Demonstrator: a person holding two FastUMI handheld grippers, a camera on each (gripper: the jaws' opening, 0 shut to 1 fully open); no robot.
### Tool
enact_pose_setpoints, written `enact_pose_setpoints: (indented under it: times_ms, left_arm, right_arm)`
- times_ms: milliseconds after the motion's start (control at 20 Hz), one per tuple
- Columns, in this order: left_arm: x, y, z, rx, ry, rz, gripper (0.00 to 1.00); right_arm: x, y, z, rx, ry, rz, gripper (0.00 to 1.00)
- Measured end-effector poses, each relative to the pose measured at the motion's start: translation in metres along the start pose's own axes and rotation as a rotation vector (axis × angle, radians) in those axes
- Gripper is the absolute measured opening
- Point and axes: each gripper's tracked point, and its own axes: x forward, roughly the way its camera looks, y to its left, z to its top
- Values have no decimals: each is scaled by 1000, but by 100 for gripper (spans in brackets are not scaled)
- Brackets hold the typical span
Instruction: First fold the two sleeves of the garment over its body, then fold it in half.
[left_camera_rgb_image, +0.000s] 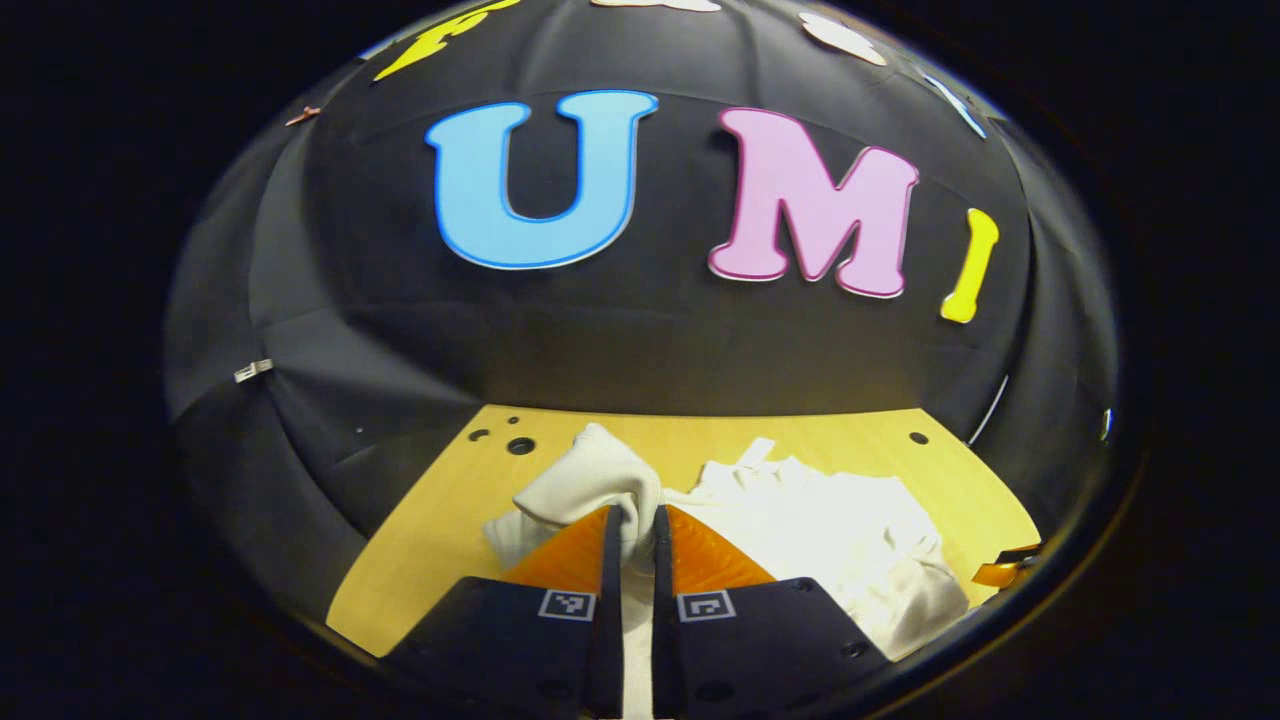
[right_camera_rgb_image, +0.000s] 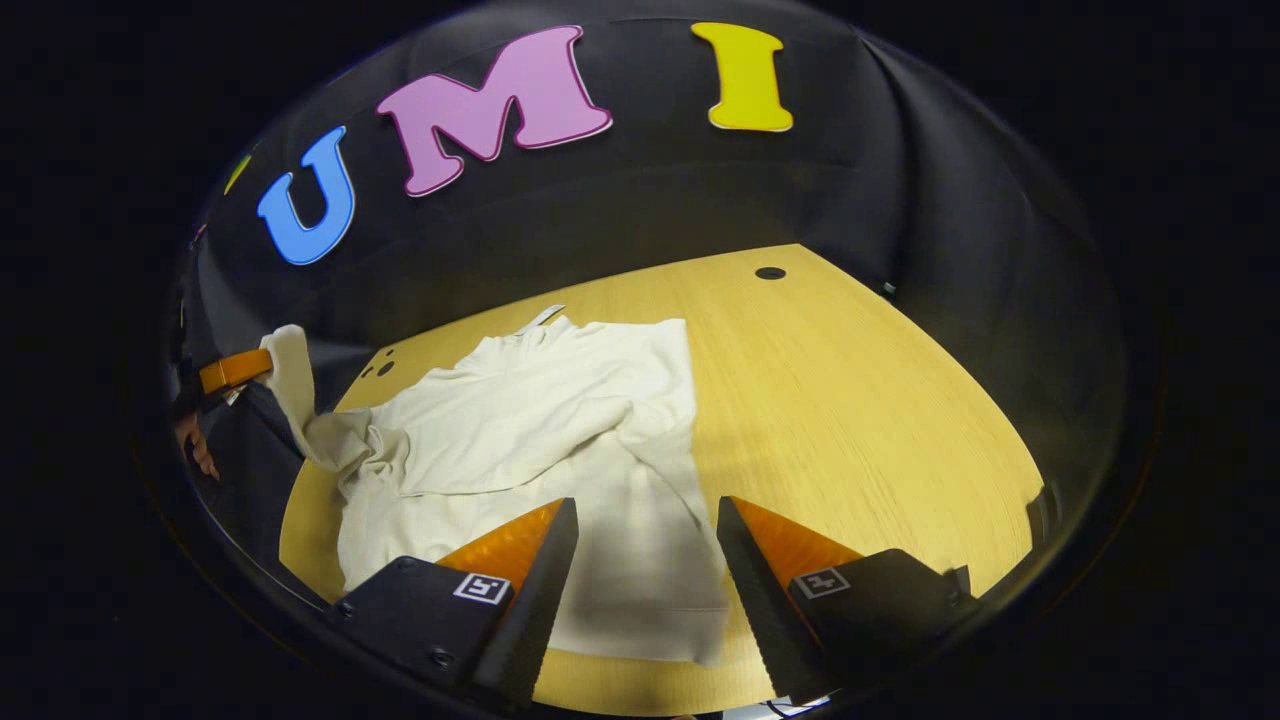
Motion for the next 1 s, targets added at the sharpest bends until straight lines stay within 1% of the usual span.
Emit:
enact_pose_setpoints:
  times_ms: [50, 100, 150, 350, 500, 650, 1000]
  left_arm:
    - [4, -15, 0, 3, 0, -19, 15]
    - [7, -29, 1, 6, 2, -38, 12]
    - [10, -44, 1, 13, 4, -56, 15]
    - [25, -90, -4, 39, 14, -108, 16]
    - [37, -118, -20, 39, 53, -129, 16]
    - [49, -140, -36, 40, 88, -127, 16]
    - [74, -180, -72, 109, 158, -99, 16]
  right_arm:
    - [-2, -6, -1, 6, 1, -8, 87]
    - [-4, -12, -1, 11, 1, -15, 87]
    - [-6, -18, -2, 15, 2, -20, 87]
    - [-12, -38, -1, 25, 3, -24, 87]
    - [-14, -51, 0, 30, 9, -22, 87]
    - [-13, -63, 0, 28, 16, -17, 87]
    - [-7, -89, -5, 34, 49, 1, 87]
